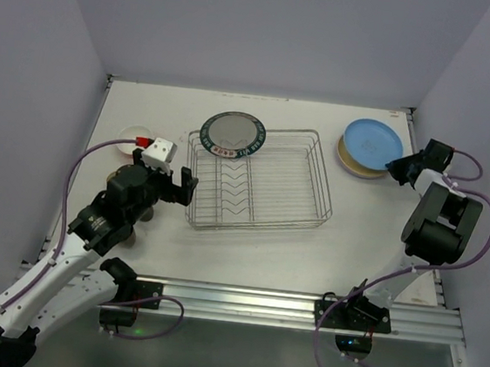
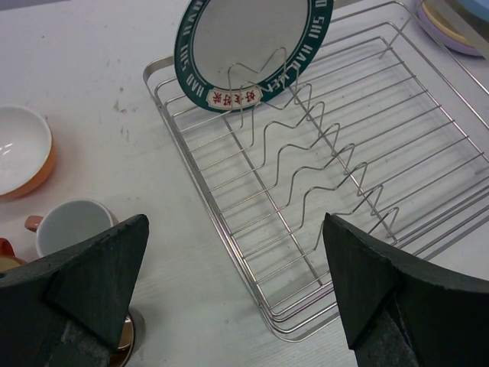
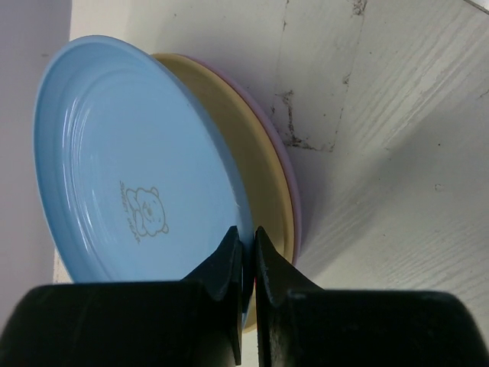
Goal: Unload the mixed dishes from the dish rack
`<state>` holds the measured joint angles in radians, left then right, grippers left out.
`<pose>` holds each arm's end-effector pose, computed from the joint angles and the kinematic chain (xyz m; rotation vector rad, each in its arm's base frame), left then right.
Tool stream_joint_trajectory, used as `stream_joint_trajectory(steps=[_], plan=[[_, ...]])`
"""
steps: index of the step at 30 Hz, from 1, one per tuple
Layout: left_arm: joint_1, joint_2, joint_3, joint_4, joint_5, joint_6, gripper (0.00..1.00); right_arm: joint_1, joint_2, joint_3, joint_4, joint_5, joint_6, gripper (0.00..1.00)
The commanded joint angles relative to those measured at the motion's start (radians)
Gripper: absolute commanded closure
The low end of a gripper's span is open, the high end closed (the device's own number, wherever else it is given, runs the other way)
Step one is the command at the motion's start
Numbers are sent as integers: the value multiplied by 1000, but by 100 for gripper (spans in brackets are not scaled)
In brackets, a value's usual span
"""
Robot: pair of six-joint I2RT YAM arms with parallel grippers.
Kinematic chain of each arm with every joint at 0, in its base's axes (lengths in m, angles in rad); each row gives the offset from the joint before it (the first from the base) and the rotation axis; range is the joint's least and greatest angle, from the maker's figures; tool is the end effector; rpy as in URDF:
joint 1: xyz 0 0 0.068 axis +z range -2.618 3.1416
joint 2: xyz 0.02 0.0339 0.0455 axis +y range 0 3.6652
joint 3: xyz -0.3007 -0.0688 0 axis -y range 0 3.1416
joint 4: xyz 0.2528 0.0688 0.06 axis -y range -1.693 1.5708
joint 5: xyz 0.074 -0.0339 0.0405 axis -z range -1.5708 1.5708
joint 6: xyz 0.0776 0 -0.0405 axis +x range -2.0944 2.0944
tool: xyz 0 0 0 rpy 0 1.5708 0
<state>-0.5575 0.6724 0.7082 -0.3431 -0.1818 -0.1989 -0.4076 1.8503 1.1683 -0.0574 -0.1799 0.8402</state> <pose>0.1589 -0.0825 0.3243 0.2123 1.8758 -0.3494 0.4169 -0.1649 0.1884 1.2870 1.9468 0.4263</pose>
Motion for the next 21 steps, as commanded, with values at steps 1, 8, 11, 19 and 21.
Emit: stream_joint_trajectory(steps=[1, 8, 11, 19, 21], plan=[[2, 7, -6, 47, 39, 23, 0, 6, 26, 47, -19, -29, -35, 99], [1, 26, -7, 52, 91, 38, 0, 6, 52, 80, -38, -39, -50, 92], [2, 24, -10, 52, 105, 44, 0, 7, 52, 79, -33, -53, -46, 81], [1, 23, -10, 52, 127, 50, 0, 21, 1, 54, -27, -47, -44, 66], [2, 16, -10, 50, 125, 52, 0, 27, -10, 62, -42, -37, -52, 63]])
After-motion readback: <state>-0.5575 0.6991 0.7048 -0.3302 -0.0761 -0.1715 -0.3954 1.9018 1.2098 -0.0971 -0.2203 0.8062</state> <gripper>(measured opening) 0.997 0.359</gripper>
